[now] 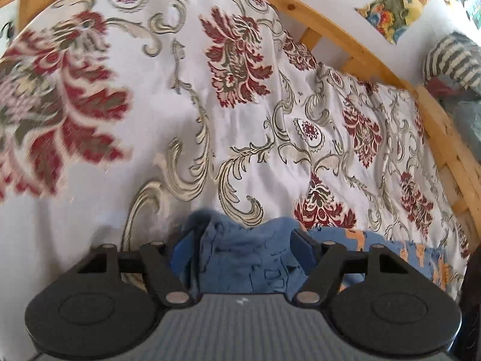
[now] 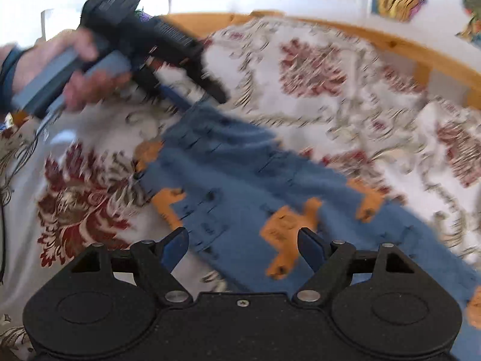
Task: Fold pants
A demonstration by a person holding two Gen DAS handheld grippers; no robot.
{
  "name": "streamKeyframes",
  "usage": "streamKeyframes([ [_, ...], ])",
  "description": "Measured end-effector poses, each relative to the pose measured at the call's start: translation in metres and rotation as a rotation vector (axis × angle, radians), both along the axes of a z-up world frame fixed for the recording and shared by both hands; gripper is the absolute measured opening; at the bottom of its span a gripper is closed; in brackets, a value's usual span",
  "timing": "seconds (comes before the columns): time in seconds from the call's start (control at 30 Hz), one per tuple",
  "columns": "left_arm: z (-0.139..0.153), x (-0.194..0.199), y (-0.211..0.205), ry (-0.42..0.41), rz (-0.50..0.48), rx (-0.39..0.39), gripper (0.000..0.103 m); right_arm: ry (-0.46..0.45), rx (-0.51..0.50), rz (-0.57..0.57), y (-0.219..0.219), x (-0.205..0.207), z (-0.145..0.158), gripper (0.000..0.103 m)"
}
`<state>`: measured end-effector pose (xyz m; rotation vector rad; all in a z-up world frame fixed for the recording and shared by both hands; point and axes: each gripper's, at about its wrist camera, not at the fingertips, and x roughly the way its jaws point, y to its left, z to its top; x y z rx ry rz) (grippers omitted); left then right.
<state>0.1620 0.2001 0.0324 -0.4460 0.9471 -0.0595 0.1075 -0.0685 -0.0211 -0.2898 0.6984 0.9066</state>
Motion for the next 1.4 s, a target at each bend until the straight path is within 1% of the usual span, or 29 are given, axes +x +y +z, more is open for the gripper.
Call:
streamKeyframes([
  [0.03, 0.0, 0.005, -0.004, 0.02, -0.026, 0.04, 0.032, 0.015, -0.006, -0.003, 0.003, 0.0, -0.004, 0.081],
  [0.07, 0.0, 0.011, -0.01, 0.051, -0.047, 0.103, 0.024, 0.023, -0.014, -0.014, 0.005, -0.001, -0.008, 0.079],
  [0.1, -0.001, 0.014, -0.014, 0.077, -0.059, 0.146, 0.023, 0.025, -0.017, -0.023, 0.007, -0.001, -0.011, 0.079],
  [0.27, 0.016, 0.016, -0.022, 0.092, -0.102, 0.189, 0.021, 0.016, 0.016, -0.034, 0.006, -0.003, -0.007, 0.078],
  [0.33, 0.022, 0.02, -0.021, 0.094, -0.113, 0.181, 0.021, 0.007, 0.027, -0.015, 0.01, -0.002, -0.006, 0.078],
  [0.47, 0.029, 0.046, -0.02, 0.111, -0.15, 0.255, 0.021, -0.019, 0.04, -0.004, 0.021, -0.001, -0.004, 0.078],
  [0.5, 0.025, 0.055, -0.018, 0.128, -0.168, 0.242, 0.021, -0.023, 0.05, -0.008, 0.024, 0.0, -0.003, 0.079],
  [0.53, 0.019, 0.063, -0.014, 0.148, -0.171, 0.212, 0.022, -0.028, 0.059, -0.011, 0.029, 0.001, -0.002, 0.079],
  [0.6, 0.006, 0.072, -0.001, 0.159, -0.108, 0.127, 0.022, -0.067, 0.06, 0.003, 0.041, 0.0, 0.001, 0.08],
  [0.67, -0.004, 0.071, 0.01, 0.15, -0.068, 0.041, 0.024, -0.09, 0.051, 0.037, 0.056, -0.001, 0.002, 0.079],
  [0.7, -0.005, 0.068, 0.013, 0.142, -0.06, 0.03, 0.026, -0.09, 0.047, 0.051, 0.063, -0.001, 0.001, 0.079],
  [0.73, -0.004, 0.063, 0.013, 0.128, -0.066, 0.025, 0.035, -0.091, 0.044, 0.063, 0.071, -0.001, -0.001, 0.077],
  [0.77, -0.002, 0.058, 0.013, 0.114, -0.087, 0.025, 0.041, -0.097, 0.037, 0.07, 0.078, -0.001, -0.002, 0.073],
  [0.8, 0.0, 0.053, 0.014, 0.107, -0.102, 0.027, 0.053, -0.111, 0.023, 0.073, 0.085, -0.001, -0.004, 0.068],
  [0.83, 0.003, 0.047, 0.013, 0.102, -0.115, 0.035, 0.058, -0.136, 0.006, 0.068, 0.091, -0.003, -0.006, 0.051],
  [0.87, 0.007, 0.04, 0.013, 0.099, -0.128, 0.05, 0.06, -0.156, -0.002, 0.06, 0.094, -0.003, -0.007, 0.034],
  [0.9, 0.01, 0.033, 0.012, 0.102, -0.131, 0.069, 0.063, -0.165, 0.001, 0.048, 0.096, -0.003, -0.007, 0.028],
  [0.93, 0.013, 0.027, 0.011, 0.11, -0.124, 0.092, 0.065, -0.156, 0.023, 0.037, 0.095, -0.001, -0.005, 0.017],
  [0.97, 0.014, 0.019, 0.011, 0.121, -0.117, 0.109, 0.066, -0.145, 0.048, 0.026, 0.093, 0.0, -0.003, 0.011],
  [1.0, 0.014, 0.014, 0.013, 0.127, -0.117, 0.1, 0.067, -0.139, 0.07, 0.013, 0.091, 0.002, -0.001, 0.009],
  [1.03, 0.013, 0.01, 0.015, 0.136, -0.119, 0.073, 0.068, -0.139, 0.094, -0.002, 0.087, 0.003, 0.002, 0.004],
  [1.07, 0.01, 0.007, 0.018, 0.147, -0.118, 0.03, 0.068, -0.138, 0.116, -0.015, 0.084, 0.004, 0.005, 0.003],
  [1.17, 0.0, 0.008, 0.028, 0.158, -0.096, -0.111, 0.073, -0.137, 0.179, -0.061, 0.072, 0.007, 0.016, 0.002],
  [1.23, -0.008, 0.012, 0.035, 0.169, -0.082, -0.242, 0.082, -0.139, 0.204, -0.073, 0.067, 0.009, 0.022, 0.002],
  [1.27, -0.014, 0.016, 0.039, 0.188, -0.074, -0.326, 0.083, -0.144, 0.214, -0.075, 0.065, 0.009, 0.025, 0.002],
  [1.3, -0.02, 0.019, 0.042, 0.208, -0.048, -0.389, 0.082, -0.151, 0.218, -0.079, 0.063, 0.007, 0.027, 0.002],
  [1.33, -0.025, 0.022, 0.044, 0.229, -0.016, -0.425, 0.072, -0.158, 0.222, -0.08, 0.062, 0.006, 0.029, 0.002],
  [1.37, -0.028, 0.025, 0.047, 0.243, 0.005, -0.437, 0.06, -0.161, 0.224, -0.082, 0.061, 0.006, 0.03, 0.002],
  [1.4, -0.029, 0.027, 0.047, 0.251, 0.015, -0.415, 0.03, -0.163, 0.227, -0.085, 0.059, 0.004, 0.032, 0.002],
])
